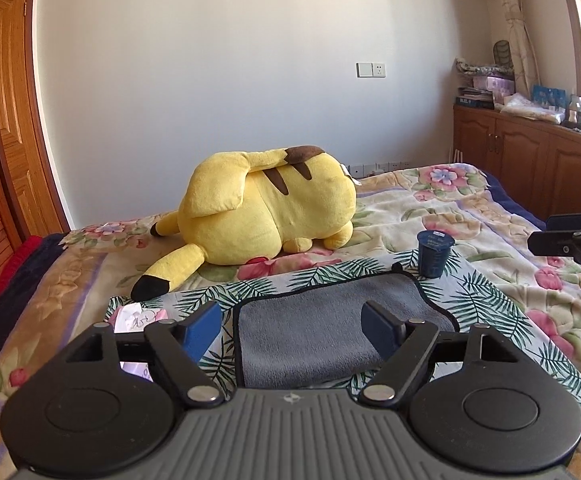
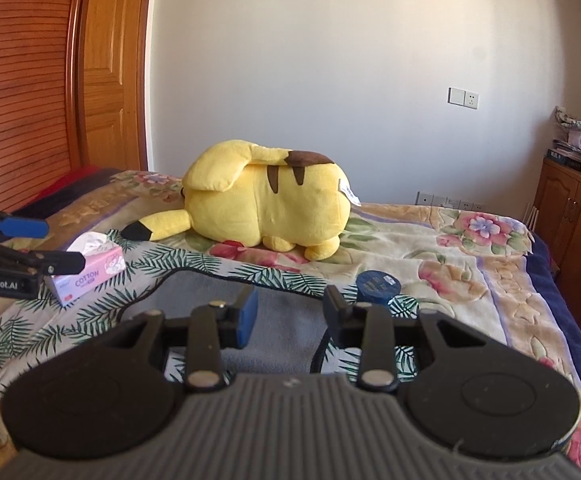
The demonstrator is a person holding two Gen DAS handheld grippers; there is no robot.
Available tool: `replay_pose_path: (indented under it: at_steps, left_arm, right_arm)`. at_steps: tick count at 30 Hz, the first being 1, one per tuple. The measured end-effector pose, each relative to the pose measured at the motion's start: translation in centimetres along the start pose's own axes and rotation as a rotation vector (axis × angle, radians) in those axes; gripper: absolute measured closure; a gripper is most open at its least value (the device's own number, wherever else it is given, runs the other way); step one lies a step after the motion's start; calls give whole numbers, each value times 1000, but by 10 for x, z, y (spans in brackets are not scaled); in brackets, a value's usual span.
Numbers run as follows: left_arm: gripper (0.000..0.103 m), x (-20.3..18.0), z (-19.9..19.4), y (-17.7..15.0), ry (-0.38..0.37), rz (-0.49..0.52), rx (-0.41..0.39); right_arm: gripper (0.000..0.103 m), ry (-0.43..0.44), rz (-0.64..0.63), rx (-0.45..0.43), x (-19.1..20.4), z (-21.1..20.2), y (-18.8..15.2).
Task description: Fold towel
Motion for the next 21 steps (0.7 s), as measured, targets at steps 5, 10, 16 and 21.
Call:
replay_pose_path:
  at_steps: [5,10,16,21]
  left_arm:
    - [35,-6,-19,-12,-9,-5,2]
    - [31,-11,-39,-20,-16,10,2]
    - [24,-13,-63,-28,-25,-10,-8]
    - [19,-15,-81,-37,-20,-16,-32]
  right_arm:
    - [57,0,23,-11,-1,-20,-6]
    - [49,-15,26,-8,-2,-38,-11]
    - [31,-27,46,-15,-3,-53,-16]
    - [21,-28,72,-17,-2,-63,-23]
Point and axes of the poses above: each gripper's, at about its wrist camera, not at the fingertips, and z roughly the way its jaws point, x to its left, y to its top, the point moved 1 cm from there along z, roughly the way its jaws point, and after that the axes turned 13 degrees about z, right-handed, at the moved point
